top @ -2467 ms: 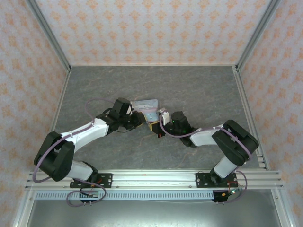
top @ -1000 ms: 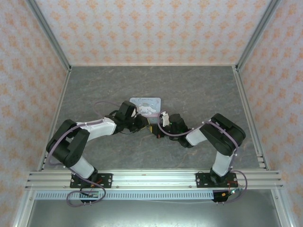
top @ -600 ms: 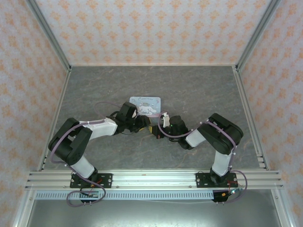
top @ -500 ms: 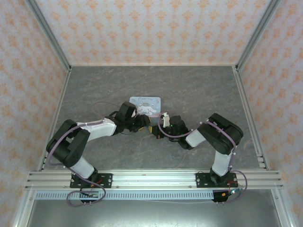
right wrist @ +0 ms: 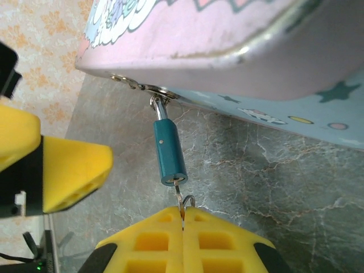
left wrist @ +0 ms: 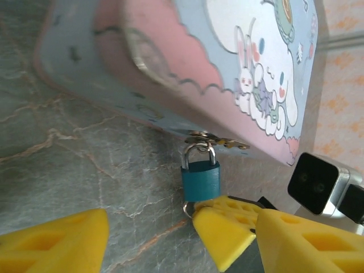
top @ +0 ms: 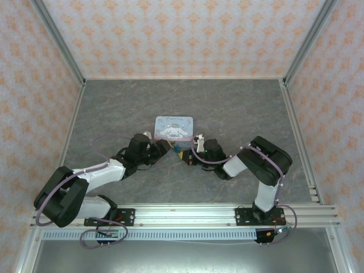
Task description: Unlock the padlock with the key
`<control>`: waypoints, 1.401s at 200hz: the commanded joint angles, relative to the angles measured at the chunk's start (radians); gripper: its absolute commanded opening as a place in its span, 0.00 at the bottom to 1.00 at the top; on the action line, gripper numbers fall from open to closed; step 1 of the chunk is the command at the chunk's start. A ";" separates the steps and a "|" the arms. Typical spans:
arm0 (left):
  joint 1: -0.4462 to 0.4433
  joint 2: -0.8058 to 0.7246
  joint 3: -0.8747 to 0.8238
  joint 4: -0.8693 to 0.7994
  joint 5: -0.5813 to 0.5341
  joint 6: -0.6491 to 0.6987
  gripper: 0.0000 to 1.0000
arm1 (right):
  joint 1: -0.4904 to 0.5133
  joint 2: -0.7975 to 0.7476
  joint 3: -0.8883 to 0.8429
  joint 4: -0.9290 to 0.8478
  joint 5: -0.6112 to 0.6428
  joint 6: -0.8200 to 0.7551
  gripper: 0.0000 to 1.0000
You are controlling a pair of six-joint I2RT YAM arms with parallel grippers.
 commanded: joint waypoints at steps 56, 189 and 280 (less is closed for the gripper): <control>-0.023 0.060 -0.046 0.329 -0.018 -0.160 0.56 | 0.014 -0.032 0.051 0.034 -0.038 0.179 0.00; -0.069 0.251 0.000 0.439 -0.052 -0.259 0.38 | 0.031 -0.055 0.072 -0.026 -0.045 0.206 0.00; -0.082 0.283 0.022 0.404 -0.065 -0.268 0.21 | 0.031 -0.060 0.058 0.003 -0.027 0.221 0.00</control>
